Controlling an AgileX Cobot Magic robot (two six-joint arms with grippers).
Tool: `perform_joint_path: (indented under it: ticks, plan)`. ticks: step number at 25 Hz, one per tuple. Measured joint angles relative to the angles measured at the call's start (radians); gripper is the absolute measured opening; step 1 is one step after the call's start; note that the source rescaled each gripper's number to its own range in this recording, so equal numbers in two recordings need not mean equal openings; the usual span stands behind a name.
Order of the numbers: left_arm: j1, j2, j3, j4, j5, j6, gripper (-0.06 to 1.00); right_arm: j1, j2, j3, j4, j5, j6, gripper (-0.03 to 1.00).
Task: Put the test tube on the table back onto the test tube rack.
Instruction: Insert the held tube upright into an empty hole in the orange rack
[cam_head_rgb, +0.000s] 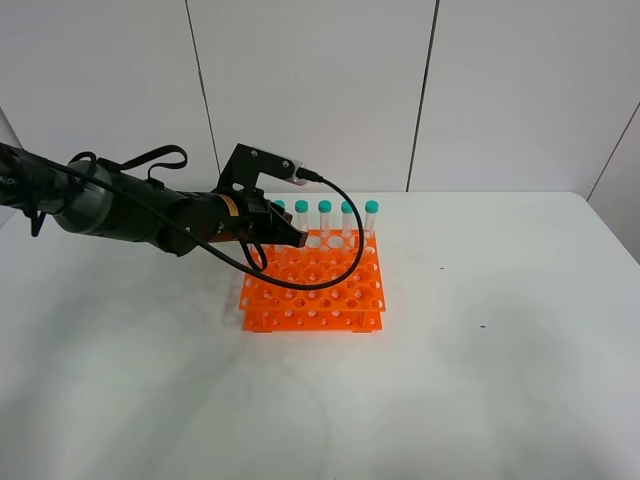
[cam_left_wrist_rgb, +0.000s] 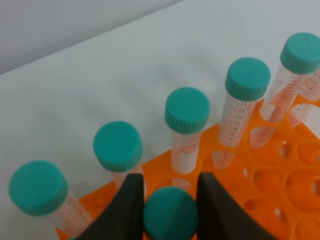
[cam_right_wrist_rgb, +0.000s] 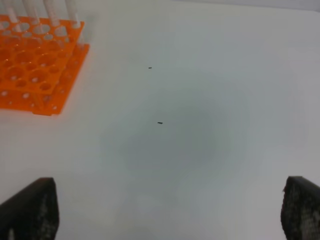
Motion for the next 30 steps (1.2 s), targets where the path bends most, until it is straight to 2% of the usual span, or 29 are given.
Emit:
perform_joint_path:
  ticks: [28,30]
  plan:
    - [0.0,0.014,0.0,0.0,-0.018,-0.032,0.0,0.0,0.0,0.0,0.0,0.0,0.0,0.98]
    - [0.0,0.014,0.0,0.0,-0.018,-0.032,0.04,0.0,0.0,0.0,0.0,0.0,0.0,0.98]
